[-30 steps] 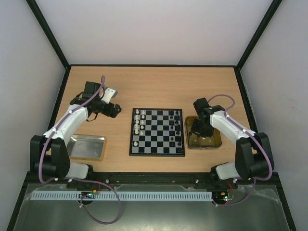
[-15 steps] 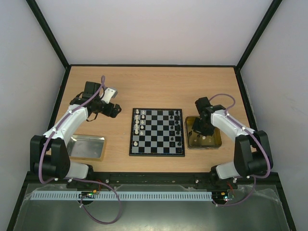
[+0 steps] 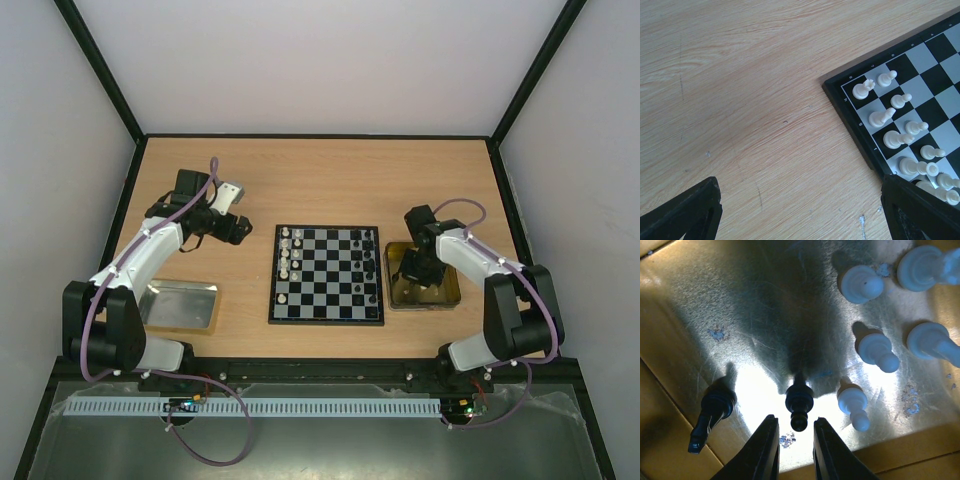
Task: Set up the chess pieces on the board
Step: Pick up the chess piece from the storage box.
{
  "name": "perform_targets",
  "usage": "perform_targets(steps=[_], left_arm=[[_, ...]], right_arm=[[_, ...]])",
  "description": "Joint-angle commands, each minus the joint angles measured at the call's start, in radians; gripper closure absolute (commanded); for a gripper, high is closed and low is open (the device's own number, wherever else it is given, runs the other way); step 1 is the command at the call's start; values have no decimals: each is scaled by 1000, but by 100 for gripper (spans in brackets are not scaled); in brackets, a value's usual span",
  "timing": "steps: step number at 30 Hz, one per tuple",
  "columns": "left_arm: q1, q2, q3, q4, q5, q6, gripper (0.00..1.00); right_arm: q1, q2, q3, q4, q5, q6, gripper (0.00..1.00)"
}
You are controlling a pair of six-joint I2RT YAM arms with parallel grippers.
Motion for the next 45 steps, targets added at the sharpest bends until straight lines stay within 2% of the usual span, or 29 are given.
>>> perform_targets(steps=[1, 10, 17, 28, 32, 36, 45], left_arm=[[5, -5, 0, -5, 3, 9, 13], [5, -12, -4, -5, 7, 9, 13], [5, -19, -8, -5, 7, 10, 13], [5, -22, 0, -9, 18, 3, 13], [5, -18, 7, -14, 18, 3, 13], [5, -18, 7, -15, 17, 1, 13], [5, -23, 5, -17, 14, 1, 13]], right_arm=[[-13, 14, -13, 11, 10, -6, 81], [-22, 26, -19, 21, 8, -5, 87], [-24, 37, 3, 13, 25, -3, 96], [-10, -110, 66, -96, 55, -3, 98], [60, -159, 126, -160, 88, 16, 98], [180, -187, 184, -208, 88, 83, 98], [454, -190, 191, -225, 59, 219, 98]])
